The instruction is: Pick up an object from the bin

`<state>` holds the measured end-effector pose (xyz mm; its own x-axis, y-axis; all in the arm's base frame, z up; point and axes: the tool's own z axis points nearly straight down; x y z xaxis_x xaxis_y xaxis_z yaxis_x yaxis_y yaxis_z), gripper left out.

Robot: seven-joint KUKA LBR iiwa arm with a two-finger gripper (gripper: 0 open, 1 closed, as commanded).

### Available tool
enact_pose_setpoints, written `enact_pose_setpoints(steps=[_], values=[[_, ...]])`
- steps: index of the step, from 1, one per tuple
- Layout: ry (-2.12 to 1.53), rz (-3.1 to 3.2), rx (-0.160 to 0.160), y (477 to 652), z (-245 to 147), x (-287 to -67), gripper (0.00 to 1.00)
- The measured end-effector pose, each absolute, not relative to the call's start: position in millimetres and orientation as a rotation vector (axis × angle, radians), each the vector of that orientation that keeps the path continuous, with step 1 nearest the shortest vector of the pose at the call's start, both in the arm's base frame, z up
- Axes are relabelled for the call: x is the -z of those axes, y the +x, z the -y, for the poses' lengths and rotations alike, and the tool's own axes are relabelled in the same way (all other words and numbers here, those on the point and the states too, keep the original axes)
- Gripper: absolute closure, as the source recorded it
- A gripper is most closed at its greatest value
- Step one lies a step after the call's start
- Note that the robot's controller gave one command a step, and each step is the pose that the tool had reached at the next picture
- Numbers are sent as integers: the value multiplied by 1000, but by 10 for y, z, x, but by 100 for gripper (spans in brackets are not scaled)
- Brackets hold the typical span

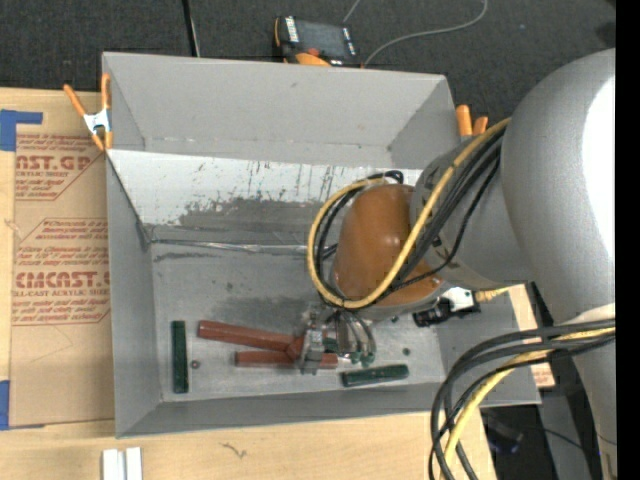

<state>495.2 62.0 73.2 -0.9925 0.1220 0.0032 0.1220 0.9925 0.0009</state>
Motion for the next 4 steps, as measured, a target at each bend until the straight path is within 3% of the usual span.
enact_pose_setpoints(steps=[1, 2, 3, 4], values=[[-231, 3143, 6, 5243, -962, -2189, 100], [46, 3148, 1, 5295, -677, -2775, 100], [46, 3144, 1, 5288, -679, -2760, 0], [474, 3099, 1, 4855, -759, -1200, 0]])
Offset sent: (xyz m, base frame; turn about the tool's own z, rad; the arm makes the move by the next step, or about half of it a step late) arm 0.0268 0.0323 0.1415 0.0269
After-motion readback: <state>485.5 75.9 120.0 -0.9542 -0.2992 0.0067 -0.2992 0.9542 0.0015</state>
